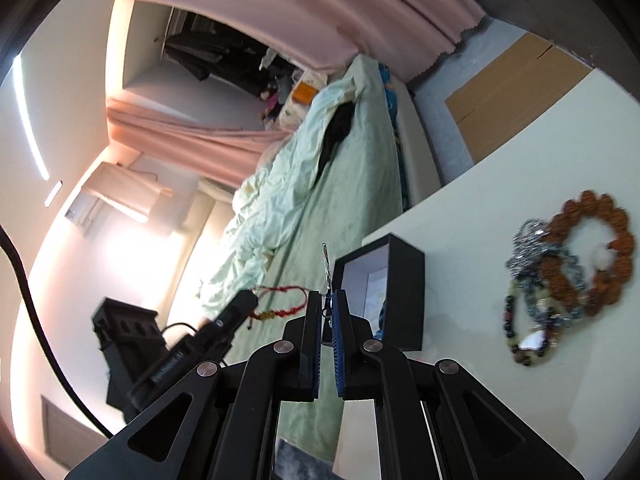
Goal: Organize jewelry
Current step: 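Carry the red bracelet with the left tool and drop it into the box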
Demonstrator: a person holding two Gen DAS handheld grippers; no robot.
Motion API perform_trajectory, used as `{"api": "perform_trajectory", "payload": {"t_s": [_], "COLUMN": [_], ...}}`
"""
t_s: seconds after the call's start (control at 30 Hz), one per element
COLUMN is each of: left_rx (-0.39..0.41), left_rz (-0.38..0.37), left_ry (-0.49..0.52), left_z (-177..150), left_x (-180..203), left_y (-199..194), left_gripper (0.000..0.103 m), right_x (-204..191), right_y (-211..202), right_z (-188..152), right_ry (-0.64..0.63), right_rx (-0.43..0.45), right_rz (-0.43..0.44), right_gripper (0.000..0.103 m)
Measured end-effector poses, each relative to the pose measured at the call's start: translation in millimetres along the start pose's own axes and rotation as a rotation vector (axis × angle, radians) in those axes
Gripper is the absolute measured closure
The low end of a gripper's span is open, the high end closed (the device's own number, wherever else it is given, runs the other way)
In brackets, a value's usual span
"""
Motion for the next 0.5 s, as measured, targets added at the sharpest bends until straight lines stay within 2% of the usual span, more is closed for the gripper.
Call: {"api": "perform_trajectory", "payload": {"t_s": [0.3, 0.37, 0.4, 0.43, 0.5], "left_rx": [-0.014, -0.018, -0.022, -0.028, -0.041], "left_rz": [0.011, 0.009, 0.008, 0.008, 0.010], "left_ry": [-0.032, -0.033, -0.033, -0.030, -0.022], "left_z": [6, 7, 6, 6, 4], "left_x": [-17, -18, -18, -18, -17], "left_y": [9, 12, 15, 17, 24], "left_gripper": [0.096, 0.096, 0.096, 0.096, 0.096], "right_x": [11, 23, 24, 24, 22], "right_y": [65, 77, 78, 76, 70], "right_z": [-14, -18, -18, -16, -12], "right_ry": [0.001, -0.010, -0.008, -0.007, -0.026], "right_rx": [-0.118, -0.177, -0.176, -0.170, -0.157], "right_rz": [-0.043, -0.127, -0.113, -0.108, -0.128], "right_gripper": [0.095, 0.075, 0.058, 0.053, 0.050]}}
Point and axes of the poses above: each gripper's, at about its wrist camera, not at the fingertips, and y roughly the way its jaws point, x to its right, z to its top, the point moved 10 cm from there along y, roughly the way its jaws point, and after that the axes turned 1 degree about -y, right-handed, at the moved point
